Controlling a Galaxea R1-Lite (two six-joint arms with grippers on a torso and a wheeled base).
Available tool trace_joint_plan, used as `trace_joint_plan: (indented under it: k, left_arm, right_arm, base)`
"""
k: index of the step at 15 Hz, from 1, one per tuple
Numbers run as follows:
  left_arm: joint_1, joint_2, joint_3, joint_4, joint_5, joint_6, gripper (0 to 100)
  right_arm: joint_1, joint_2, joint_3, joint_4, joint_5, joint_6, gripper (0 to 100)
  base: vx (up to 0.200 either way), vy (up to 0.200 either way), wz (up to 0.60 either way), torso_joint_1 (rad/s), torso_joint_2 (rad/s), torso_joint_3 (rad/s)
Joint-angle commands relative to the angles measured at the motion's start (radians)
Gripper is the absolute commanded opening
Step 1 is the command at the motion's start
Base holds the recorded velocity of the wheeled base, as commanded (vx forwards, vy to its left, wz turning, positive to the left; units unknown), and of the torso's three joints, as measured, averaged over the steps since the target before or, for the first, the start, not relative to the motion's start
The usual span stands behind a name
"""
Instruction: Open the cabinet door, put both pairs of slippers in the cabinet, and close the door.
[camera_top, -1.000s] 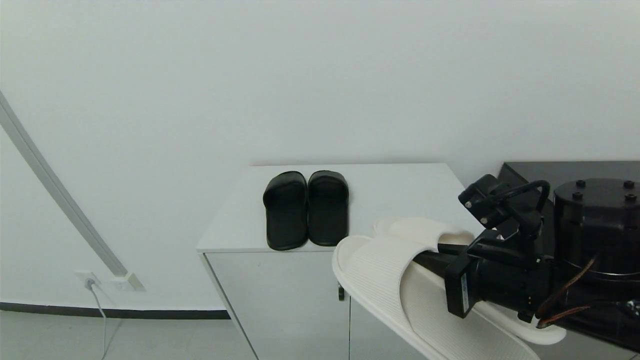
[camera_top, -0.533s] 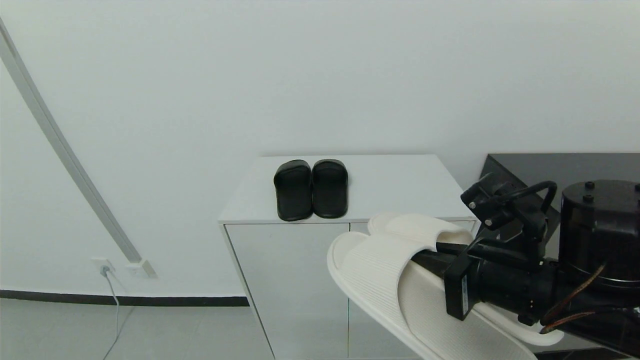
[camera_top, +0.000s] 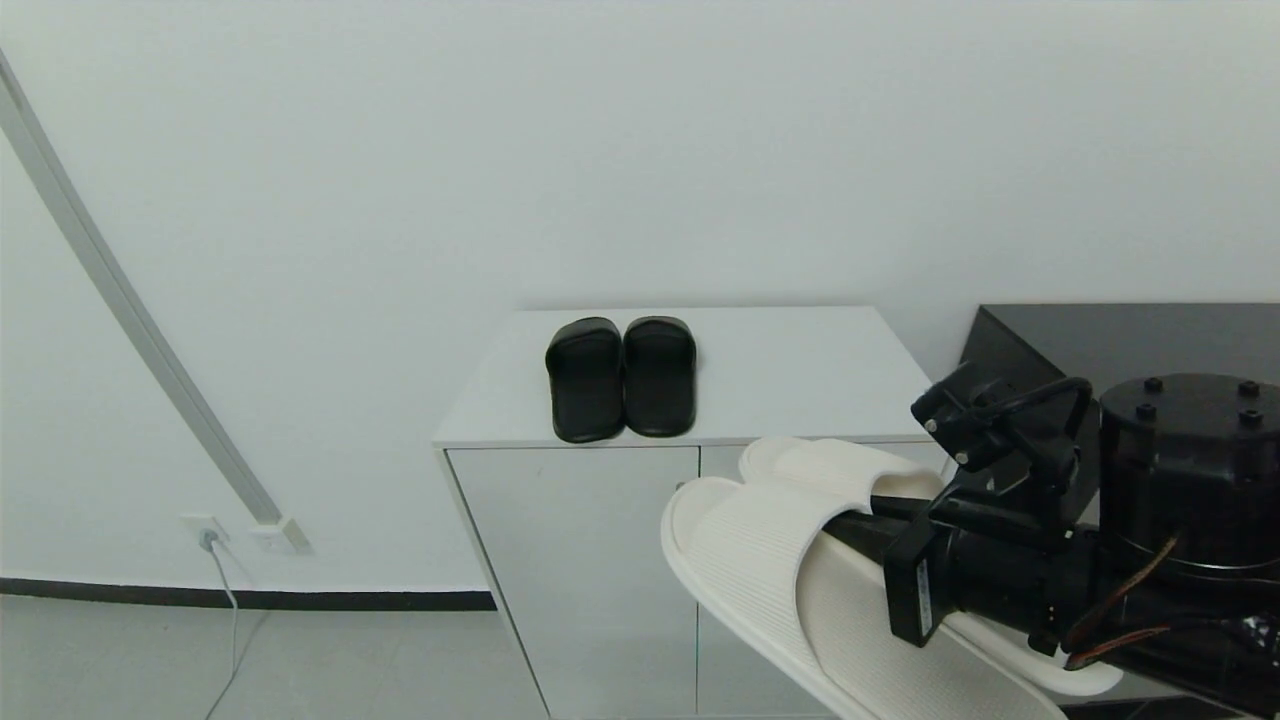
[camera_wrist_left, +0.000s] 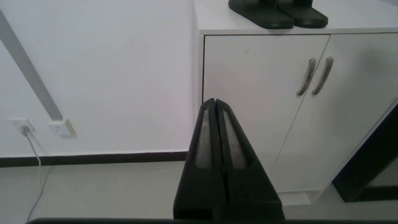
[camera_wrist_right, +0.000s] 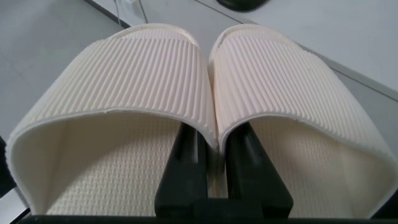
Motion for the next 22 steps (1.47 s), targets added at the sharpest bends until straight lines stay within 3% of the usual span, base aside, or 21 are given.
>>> trace_joint_plan:
  k: [1,9,19,20,22]
  left_arm:
    - [0.0,0.001,0.0,0.0,0.0,0.0,0]
    - [0.0,0.001,0.0,0.0,0.0,0.0,0]
    - [0.0,0.001,0.0,0.0,-0.002,0.0,0]
    - [0.0,0.001,0.0,0.001,-0.003,0.0,100]
    - [0.0,0.001,0.0,0.001,-0.002,-0.002,100]
  right_arm:
    - [0.0,0.009,0.0,-0.001,0.0,0.0,0]
    - [0.0,0.012,0.009,-0.001,0.002,0.0,0]
    - [0.0,0.017,0.023,-0.012,0.002,0.0,0]
    - [0.0,0.018,0.026,-0.012,0.002,0.0,0]
    - [0.0,0.02,0.026,-0.012,0.002,0.0,0]
  base:
    - [0.0,0.0,0.0,0.0,0.0,0.0]
    - [0.0,0.0,0.0,0.0,0.0,0.0]
    - [0.0,0.0,0.0,-0.206,0.5,0.286]
    - [0.0,0.0,0.0,-0.193,0.52,0.315]
    - [0.0,0.0,0.0,-0.193,0.52,0.322]
